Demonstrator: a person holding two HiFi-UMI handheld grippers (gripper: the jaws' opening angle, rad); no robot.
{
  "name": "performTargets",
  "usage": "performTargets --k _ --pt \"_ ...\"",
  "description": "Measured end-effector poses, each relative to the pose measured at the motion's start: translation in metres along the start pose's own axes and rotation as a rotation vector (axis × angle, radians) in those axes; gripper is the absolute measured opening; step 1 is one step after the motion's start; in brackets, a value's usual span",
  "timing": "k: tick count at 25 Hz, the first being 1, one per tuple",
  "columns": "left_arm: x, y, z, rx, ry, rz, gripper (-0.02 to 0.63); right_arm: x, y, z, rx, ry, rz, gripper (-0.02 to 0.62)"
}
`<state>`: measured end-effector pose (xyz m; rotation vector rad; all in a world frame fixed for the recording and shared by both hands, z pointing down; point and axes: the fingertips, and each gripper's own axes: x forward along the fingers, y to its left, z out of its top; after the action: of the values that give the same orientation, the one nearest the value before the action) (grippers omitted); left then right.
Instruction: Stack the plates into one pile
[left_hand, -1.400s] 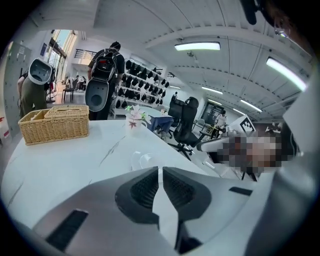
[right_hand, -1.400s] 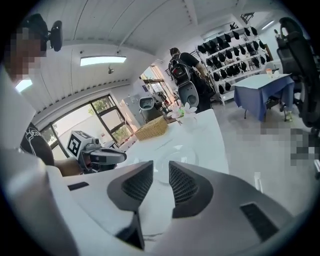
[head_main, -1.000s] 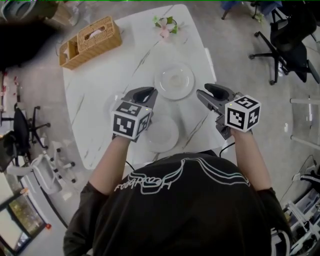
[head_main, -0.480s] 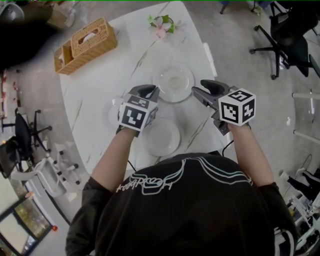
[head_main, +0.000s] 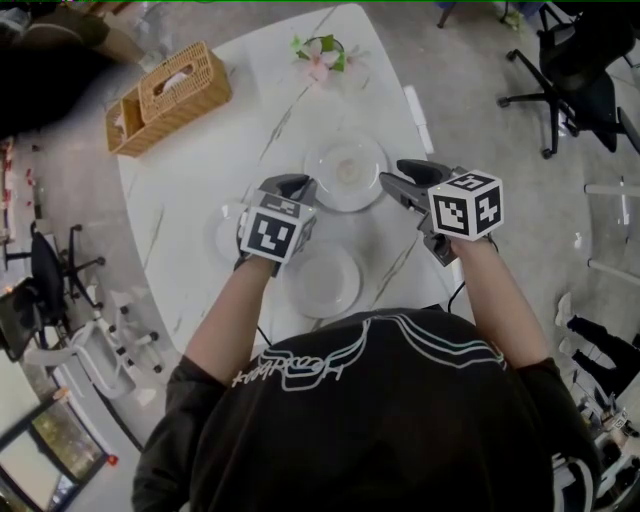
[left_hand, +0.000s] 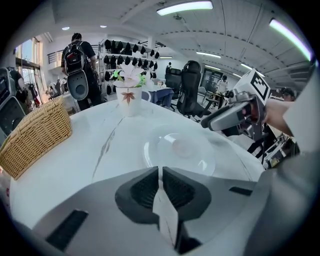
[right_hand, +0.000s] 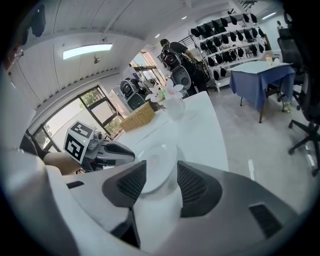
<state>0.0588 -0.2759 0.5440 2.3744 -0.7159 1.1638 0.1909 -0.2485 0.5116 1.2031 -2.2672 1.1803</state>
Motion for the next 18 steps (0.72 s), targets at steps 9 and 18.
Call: performTargets --k 9,18 --pt "0.005 0.001 -0.005 -0.008 0.022 0.001 0.044 0.015 0.002 0.001 0.064 0.023 0.041 0.198" --pt "0.007 0.003 -0.006 -0.008 0.016 0.004 0.044 0.026 0.009 -0.002 0.181 0.029 0.116 0.161"
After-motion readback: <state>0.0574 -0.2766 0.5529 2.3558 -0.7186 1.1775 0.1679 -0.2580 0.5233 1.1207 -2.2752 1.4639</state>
